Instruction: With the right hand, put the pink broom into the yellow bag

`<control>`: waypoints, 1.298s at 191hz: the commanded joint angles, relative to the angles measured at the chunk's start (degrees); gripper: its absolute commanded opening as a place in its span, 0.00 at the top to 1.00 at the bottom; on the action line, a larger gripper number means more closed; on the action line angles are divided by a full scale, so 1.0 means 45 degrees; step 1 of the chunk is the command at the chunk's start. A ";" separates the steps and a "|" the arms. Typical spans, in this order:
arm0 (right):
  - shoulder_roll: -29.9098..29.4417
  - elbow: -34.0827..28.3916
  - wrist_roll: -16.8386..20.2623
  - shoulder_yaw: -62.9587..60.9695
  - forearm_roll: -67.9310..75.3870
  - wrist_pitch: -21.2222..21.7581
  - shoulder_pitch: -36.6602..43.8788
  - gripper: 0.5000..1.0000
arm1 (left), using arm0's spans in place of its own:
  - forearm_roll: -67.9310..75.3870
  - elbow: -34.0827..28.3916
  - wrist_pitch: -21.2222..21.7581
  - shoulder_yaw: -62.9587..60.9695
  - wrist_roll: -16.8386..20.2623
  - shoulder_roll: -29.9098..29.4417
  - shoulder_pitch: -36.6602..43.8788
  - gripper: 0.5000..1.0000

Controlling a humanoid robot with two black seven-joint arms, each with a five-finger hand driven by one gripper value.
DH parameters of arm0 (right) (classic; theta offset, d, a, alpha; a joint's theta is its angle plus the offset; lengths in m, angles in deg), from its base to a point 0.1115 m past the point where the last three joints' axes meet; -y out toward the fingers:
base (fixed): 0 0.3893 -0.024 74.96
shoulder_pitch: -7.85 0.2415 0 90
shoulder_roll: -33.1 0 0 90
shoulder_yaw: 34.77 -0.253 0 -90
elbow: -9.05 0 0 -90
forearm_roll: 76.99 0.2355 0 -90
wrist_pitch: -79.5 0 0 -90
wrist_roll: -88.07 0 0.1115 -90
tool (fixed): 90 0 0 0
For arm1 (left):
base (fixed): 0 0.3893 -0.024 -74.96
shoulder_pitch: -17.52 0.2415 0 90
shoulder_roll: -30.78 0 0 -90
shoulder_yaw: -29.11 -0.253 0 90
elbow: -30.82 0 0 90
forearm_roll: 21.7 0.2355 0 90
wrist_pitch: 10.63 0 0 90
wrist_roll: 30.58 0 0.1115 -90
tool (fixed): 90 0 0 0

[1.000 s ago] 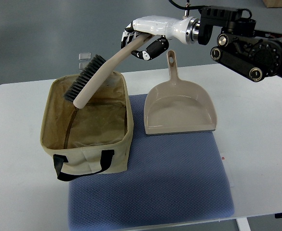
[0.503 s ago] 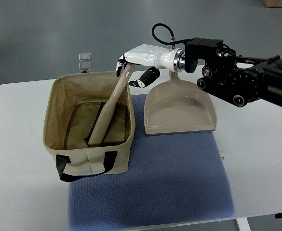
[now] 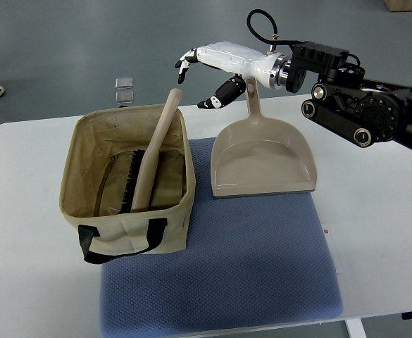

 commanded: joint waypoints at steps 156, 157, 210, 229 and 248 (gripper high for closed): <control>-0.1151 0.1099 -0.0526 -0.7322 1.3326 -0.0075 -0.5305 0.14 | -0.0017 0.0020 0.0001 0.0122 0.0000 0.0000 0.0134 0.00; -0.1152 0.1099 -0.0526 -0.7322 1.3326 -0.0075 -0.5305 0.14 | -0.0017 0.0020 0.0001 0.0122 0.0000 0.0000 0.0135 0.00; -0.1327 0.1118 -0.0624 -0.8494 1.4009 0.1155 -0.5910 0.14 | -0.0017 0.0020 -0.0019 0.0141 0.0000 0.0000 0.0350 0.00; -0.1327 0.1138 -0.0624 -0.8982 1.4029 0.1350 -0.6028 0.14 | -0.0017 0.0117 0.0000 0.0141 0.0000 0.0000 0.0330 0.00; -0.1327 0.1157 -0.0624 -0.9002 1.4029 0.1350 -0.6164 0.14 | -0.0017 0.0098 0.0001 0.0122 0.0000 0.0000 0.0311 0.00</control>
